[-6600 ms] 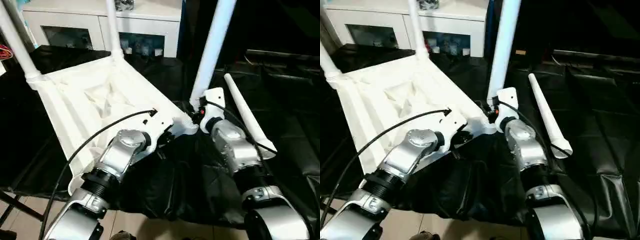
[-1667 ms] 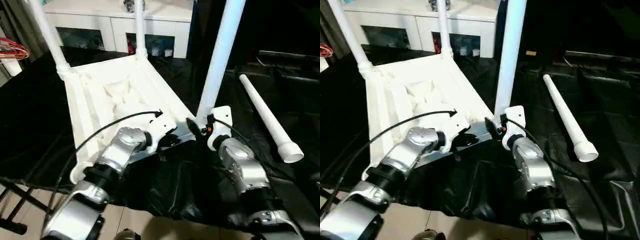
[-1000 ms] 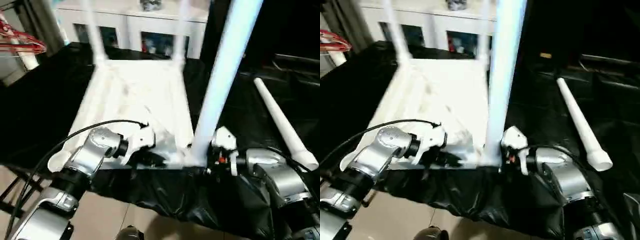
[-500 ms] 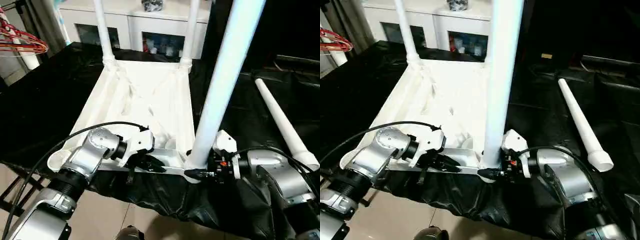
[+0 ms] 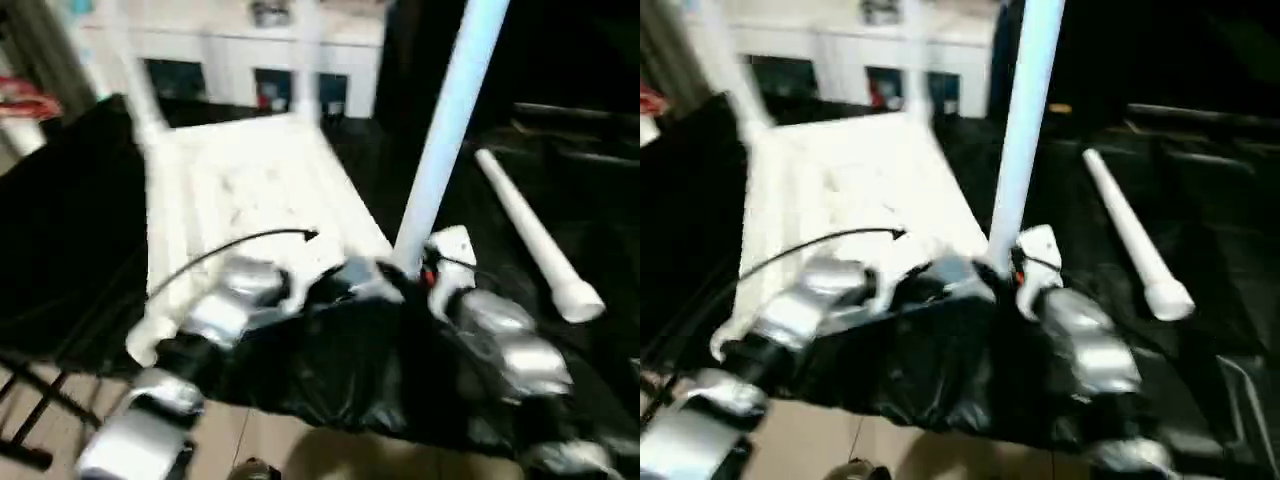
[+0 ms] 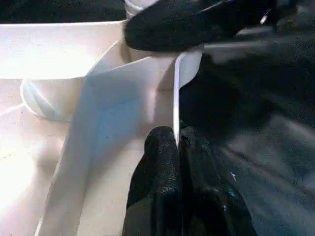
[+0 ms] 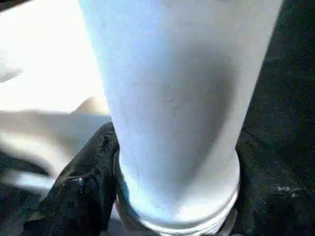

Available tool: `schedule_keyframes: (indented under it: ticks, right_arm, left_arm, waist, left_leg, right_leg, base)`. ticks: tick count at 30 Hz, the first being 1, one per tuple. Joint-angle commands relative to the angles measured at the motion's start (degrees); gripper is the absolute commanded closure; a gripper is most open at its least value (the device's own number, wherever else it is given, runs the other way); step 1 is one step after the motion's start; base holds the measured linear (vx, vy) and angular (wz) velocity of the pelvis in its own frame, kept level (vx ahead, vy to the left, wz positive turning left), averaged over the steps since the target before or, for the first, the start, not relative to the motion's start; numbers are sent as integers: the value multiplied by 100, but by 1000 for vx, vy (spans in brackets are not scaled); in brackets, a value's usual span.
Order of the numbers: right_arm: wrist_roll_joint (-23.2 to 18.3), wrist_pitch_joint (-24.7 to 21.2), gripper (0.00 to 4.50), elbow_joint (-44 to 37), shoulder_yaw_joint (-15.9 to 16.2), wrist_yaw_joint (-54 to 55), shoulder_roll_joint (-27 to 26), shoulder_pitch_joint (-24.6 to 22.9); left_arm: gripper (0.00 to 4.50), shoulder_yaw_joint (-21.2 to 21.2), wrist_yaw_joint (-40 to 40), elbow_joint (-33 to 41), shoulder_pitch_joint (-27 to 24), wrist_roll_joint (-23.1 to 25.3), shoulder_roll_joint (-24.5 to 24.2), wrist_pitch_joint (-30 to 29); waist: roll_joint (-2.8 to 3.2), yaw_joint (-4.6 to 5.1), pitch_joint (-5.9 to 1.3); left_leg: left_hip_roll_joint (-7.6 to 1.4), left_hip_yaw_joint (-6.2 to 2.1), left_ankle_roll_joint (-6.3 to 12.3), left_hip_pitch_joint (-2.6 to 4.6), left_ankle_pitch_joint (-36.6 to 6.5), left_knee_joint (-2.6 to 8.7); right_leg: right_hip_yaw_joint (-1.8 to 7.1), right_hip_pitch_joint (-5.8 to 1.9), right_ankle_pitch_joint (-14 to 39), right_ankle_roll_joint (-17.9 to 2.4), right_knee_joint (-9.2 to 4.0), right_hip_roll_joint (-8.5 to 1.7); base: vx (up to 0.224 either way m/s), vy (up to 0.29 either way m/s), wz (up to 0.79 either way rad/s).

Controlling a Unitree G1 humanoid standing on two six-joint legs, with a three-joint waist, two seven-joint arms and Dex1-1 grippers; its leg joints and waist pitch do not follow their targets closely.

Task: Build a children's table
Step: Rotate leg to tighten

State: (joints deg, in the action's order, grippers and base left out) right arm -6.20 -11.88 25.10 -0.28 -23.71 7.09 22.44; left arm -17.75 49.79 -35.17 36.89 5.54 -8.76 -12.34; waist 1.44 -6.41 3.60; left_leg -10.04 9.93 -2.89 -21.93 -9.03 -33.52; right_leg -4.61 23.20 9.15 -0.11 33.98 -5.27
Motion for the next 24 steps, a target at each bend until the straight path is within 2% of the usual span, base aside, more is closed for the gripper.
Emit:
schedule_keyframes:
  ticks: [1,2,4,8,12,13,14,17,18,19,20,21,23,24]
  right_arm:
    - [113,33,173,328,473,83,-456,9]
    - [158,87,173,345,511,80,-467,13]
    - [176,109,103,335,550,40,-477,8]
    - [34,39,91,179,558,-352,-437,-14]
    - [37,108,48,67,649,-824,-132,-18]
    - [-12,63,48,-13,683,-1032,-20,-45]
    - [-62,28,48,-119,730,-1289,126,-87]
    - [-182,37,48,-381,806,-1922,488,-219]
    - [-210,23,48,-428,810,-2039,548,-242]
    - [-277,21,48,-601,851,-2464,794,-328]
    - [-284,20,48,-619,855,-2511,820,-337]
    - [-368,-6,48,-810,922,-3033,1117,-426]
    - [-387,-15,48,-859,941,-3191,1202,-446]
    - [-426,-46,48,-941,990,-3433,1341,-477]
  left_arm:
    - [450,-91,-272,152,269,-5,367,154]
    - [450,-106,-269,160,262,8,375,152]
    - [450,-122,-237,178,249,6,381,149]
    - [450,-210,113,412,114,-51,244,96]
    - [450,-228,554,561,3,-185,44,246]
    - [450,-239,690,617,-30,-214,-24,318]
    - [450,-249,851,685,-70,-256,-103,372]
    - [450,-245,1218,837,-149,-395,-271,405]
    - [450,-243,1280,862,-161,-419,-300,404]
    - [450,-244,1525,929,-199,-499,-397,443]
    - [450,-244,1552,936,-203,-507,-407,445]
    - [450,-242,1831,974,-226,-580,-533,466]
    - [450,-239,1924,983,-231,-601,-574,477]
    - [450,-241,2038,972,-227,-611,-644,484]
  waist:
    - [-32,-6,-374]
    - [-26,1,-368]
    - [-33,-6,-372]
    - [-22,0,-371]
    - [-23,19,-383]
    - [17,2,-386]
    - [5,4,-388]
    - [5,-71,-424]
    - [6,-99,-421]
    - [-20,-100,-429]
    - [-9,-141,-439]
    - [-1,-184,-434]
    - [1,-216,-433]
    - [-7,-229,-435]
  left_leg:
    - [-260,-174,-108,139,-2403,463]
    - [-263,-167,-77,127,-2391,464]
    - [-264,-161,-26,121,-2351,469]
    - [-275,-163,-2,106,-2357,481]
    - [-286,-153,27,95,-2264,484]
    - [-297,-150,46,104,-2227,478]
    - [-301,-142,58,101,-2192,477]
    - [-322,-108,199,102,-1843,448]
    - [-320,-88,238,125,-1791,431]
    - [-317,-90,255,102,-1695,431]
    - [-321,-93,306,77,-1505,421]
    - [-335,-85,354,81,-1469,410]
    - [-342,-77,385,87,-1478,407]
    - [-342,-83,376,87,-1469,406]
  right_leg:
    - [214,-177,3033,-672,-603,-433]
    - [220,-178,2986,-672,-608,-430]
    - [228,-192,2890,-684,-594,-425]
    - [231,-207,2745,-753,-569,-420]
    - [248,-225,2426,-860,-528,-415]
    - [260,-223,2268,-936,-514,-419]
    - [263,-228,2163,-963,-507,-409]
    - [279,-256,1436,-1196,-417,-394]
    - [284,-234,1355,-1260,-413,-391]
    - [277,-261,1284,-1287,-393,-393]
    - [270,-295,1145,-1301,-359,-395]
    - [270,-288,1090,-1313,-352,-388]
    - [270,-271,1053,-1370,-346,-384]
    - [265,-289,1069,-1366,-345,-386]
  base:
    - [0,0,0]
    - [0,0,0]
    - [0,0,0]
    - [0,0,0]
    - [0,0,0]
    - [0,0,0]
    - [0,0,0]
    - [0,0,0]
    - [0,0,0]
    - [0,0,0]
    - [0,0,0]
    - [0,0,0]
    - [0,0,0]
    - [0,0,0]
